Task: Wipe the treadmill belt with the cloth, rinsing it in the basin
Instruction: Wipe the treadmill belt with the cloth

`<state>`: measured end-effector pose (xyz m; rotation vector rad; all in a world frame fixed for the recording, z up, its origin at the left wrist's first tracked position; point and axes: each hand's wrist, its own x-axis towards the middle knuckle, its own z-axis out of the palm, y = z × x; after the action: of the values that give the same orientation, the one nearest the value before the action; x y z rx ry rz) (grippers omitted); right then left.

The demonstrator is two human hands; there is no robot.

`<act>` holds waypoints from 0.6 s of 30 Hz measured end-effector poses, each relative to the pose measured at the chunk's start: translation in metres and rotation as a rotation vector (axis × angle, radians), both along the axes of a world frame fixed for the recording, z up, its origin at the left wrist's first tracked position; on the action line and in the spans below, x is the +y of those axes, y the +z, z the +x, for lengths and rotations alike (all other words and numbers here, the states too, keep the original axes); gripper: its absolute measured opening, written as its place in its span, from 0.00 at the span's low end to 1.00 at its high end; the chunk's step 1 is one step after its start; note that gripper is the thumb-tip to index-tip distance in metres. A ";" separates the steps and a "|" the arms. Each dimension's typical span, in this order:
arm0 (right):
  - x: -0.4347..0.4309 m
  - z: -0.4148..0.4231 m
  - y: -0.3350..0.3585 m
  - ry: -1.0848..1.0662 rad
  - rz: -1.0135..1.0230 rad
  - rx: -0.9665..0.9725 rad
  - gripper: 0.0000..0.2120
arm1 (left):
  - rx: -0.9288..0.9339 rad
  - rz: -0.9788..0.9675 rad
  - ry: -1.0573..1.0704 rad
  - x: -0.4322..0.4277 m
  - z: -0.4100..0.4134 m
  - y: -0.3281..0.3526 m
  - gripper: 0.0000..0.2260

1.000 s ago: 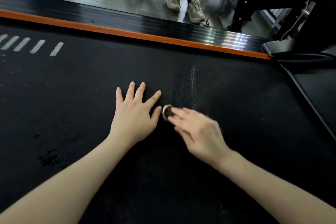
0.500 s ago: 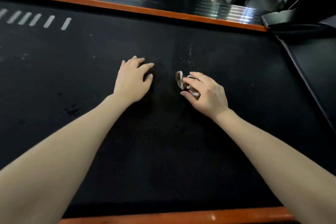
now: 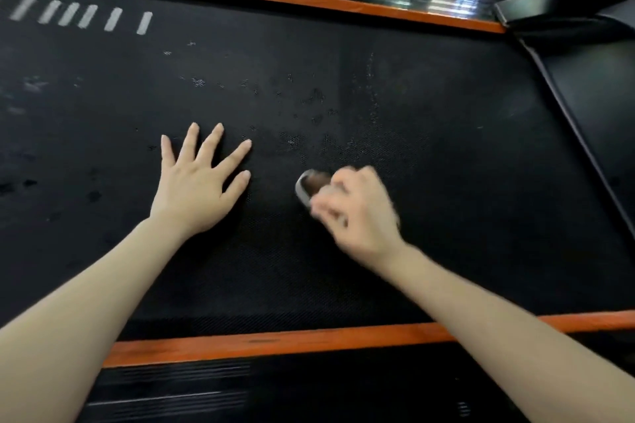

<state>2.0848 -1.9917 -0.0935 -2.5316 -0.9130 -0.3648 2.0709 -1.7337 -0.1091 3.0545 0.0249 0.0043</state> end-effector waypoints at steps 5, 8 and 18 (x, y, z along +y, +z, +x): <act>-0.002 0.003 0.005 0.131 -0.052 -0.030 0.08 | -0.014 -0.014 -0.013 0.001 -0.001 -0.002 0.29; 0.005 0.041 0.005 -0.236 -0.032 -0.067 0.07 | -0.023 -0.016 -0.024 0.002 -0.001 -0.003 0.28; 0.027 -0.012 0.024 -0.432 -0.420 0.137 0.37 | -0.055 -0.053 -0.035 0.002 -0.004 -0.003 0.24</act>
<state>2.0726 -1.9647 -0.0695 -3.0967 -0.4131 -0.1267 2.0670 -1.7320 -0.1118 2.9996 -0.0312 0.0846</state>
